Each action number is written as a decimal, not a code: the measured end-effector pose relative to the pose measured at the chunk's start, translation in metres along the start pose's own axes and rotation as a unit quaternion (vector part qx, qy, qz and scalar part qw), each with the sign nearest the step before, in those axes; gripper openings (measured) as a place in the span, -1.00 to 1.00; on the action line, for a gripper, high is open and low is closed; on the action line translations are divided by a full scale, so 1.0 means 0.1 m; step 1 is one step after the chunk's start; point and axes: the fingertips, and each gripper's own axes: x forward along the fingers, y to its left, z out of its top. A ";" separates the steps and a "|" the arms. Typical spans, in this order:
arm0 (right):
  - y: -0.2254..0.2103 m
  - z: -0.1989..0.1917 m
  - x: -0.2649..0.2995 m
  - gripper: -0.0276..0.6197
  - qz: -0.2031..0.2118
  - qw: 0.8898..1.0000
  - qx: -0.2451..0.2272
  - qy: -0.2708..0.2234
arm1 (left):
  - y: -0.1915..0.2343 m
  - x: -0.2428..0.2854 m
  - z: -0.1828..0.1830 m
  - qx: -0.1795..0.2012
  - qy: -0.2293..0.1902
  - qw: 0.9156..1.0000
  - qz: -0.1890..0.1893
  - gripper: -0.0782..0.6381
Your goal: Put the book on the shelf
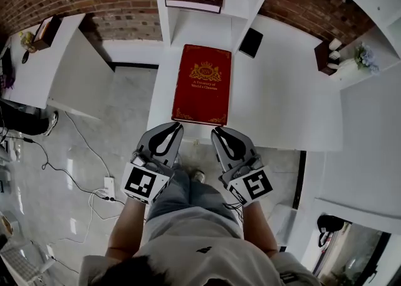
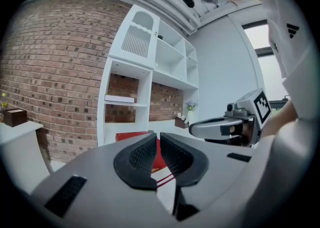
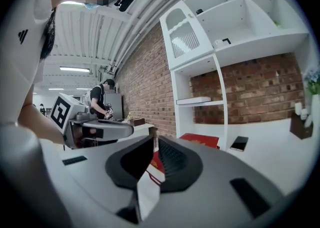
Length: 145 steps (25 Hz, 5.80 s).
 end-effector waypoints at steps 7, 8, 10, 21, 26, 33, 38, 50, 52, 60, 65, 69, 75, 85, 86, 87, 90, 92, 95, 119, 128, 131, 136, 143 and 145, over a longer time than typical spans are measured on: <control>-0.03 -0.24 0.01 -0.78 -0.006 1.000 0.014 0.023 | 0.03 0.04 -0.25 0.004 0.033 0.999 -0.007 -0.67; -0.04 -0.26 0.01 -0.77 -0.007 1.000 0.014 0.026 | 0.03 0.05 -0.28 0.001 0.036 0.999 -0.008 -0.65; -0.07 -0.32 0.02 -0.76 -0.011 0.999 0.014 0.031 | 0.06 0.07 -0.35 0.000 0.042 0.999 -0.007 -0.61; -0.44 -0.73 -0.07 -0.72 -0.052 0.995 0.024 0.078 | 0.35 0.18 -0.75 0.009 0.090 0.996 0.010 -0.52; -0.50 -0.86 -0.09 -0.69 -0.059 0.994 0.027 0.091 | 0.40 0.23 -0.98 0.012 0.118 0.993 0.008 -0.42; -0.57 -1.04 -0.11 -0.64 -0.061 0.992 0.033 0.110 | 0.47 0.30 -1.15 0.019 0.133 0.991 0.004 -0.36; -0.62 -1.17 -0.04 -0.57 -0.054 0.990 0.030 0.127 | 0.48 0.36 -1.18 0.026 0.129 0.991 -0.008 -0.32; -0.64 -1.26 0.21 -0.39 -0.025 0.989 0.000 0.144 | 0.46 0.45 -1.28 0.026 0.128 0.991 -0.036 -0.24; -0.62 -1.28 0.24 -0.36 -0.018 0.989 -0.007 0.149 | 0.45 0.47 -1.29 0.030 0.130 0.990 -0.043 -0.22; -0.65 -1.27 0.31 -0.35 -0.027 0.989 -0.003 0.148 | 0.47 0.52 -1.28 0.026 0.129 0.990 -0.041 -0.21; -0.64 -1.23 0.30 -0.40 -0.040 0.989 -0.009 0.142 | 0.48 0.50 -1.23 0.024 0.123 0.992 -0.033 -0.22; -0.63 -1.15 0.27 -0.43 -0.048 0.990 -0.009 0.130 | 0.48 0.47 -1.14 0.028 0.110 0.993 -0.031 -0.24; -0.64 -0.94 0.23 -0.46 -0.059 0.993 -0.010 0.103 | 0.46 0.45 -0.95 0.019 0.087 0.996 -0.029 -0.26; -0.61 -0.56 0.06 -0.48 -0.072 0.995 -0.020 0.068 | 0.33 0.37 -0.55 0.036 0.049 0.998 -0.031 -0.27; -0.61 -0.52 0.03 -0.48 -0.072 0.995 -0.022 0.065 | 0.31 0.36 -0.51 0.036 0.044 0.998 -0.031 -0.27; -0.60 -0.47 0.01 -0.48 -0.073 0.995 -0.024 0.061 | 0.29 0.35 -0.46 0.037 0.039 0.998 -0.031 -0.27; -0.58 -0.35 -0.05 -0.49 -0.075 0.995 -0.031 0.052 | 0.24 0.31 -0.34 0.040 0.028 0.998 -0.030 -0.27; -0.56 -0.28 -0.11 -0.49 -0.076 0.995 -0.034 0.048 | 0.19 0.27 -0.27 0.042 0.022 0.998 -0.029 -0.27; -0.53 -0.16 -0.19 -0.49 -0.076 0.996 -0.034 0.040 | 0.12 0.21 -0.15 0.043 0.012 0.999 -0.027 -0.27; -0.41 0.96 -0.41 -0.51 -0.079 0.994 -0.061 -0.036 | 0.00 -0.07 0.96 0.055 -0.061 0.997 -0.006 -0.28; -0.46 1.28 -0.29 -0.52 -0.089 0.991 -0.080 -0.062 | 0.14 -0.02 1.28 0.073 -0.091 0.993 -0.008 -0.28; -0.49 1.34 -0.22 -0.52 -0.091 0.990 -0.085 -0.066 | 0.21 0.02 1.34 0.077 -0.096 0.992 -0.008 -0.28; -0.56 1.45 -0.08 -0.52 -0.098 0.989 -0.092 -0.069 | 0.35 0.10 1.44 0.080 -0.102 0.991 -0.011 -0.28; -0.66 1.54 0.16 -0.52 -0.105 0.988 -0.093 -0.072 | 0.58 0.23 1.53 0.083 -0.106 0.991 -0.014 -0.28; -0.68 1.56 0.24 -0.52 -0.106 0.987 -0.092 -0.071 | 0.65 0.27 1.55 0.083 -0.106 0.991 -0.014 -0.28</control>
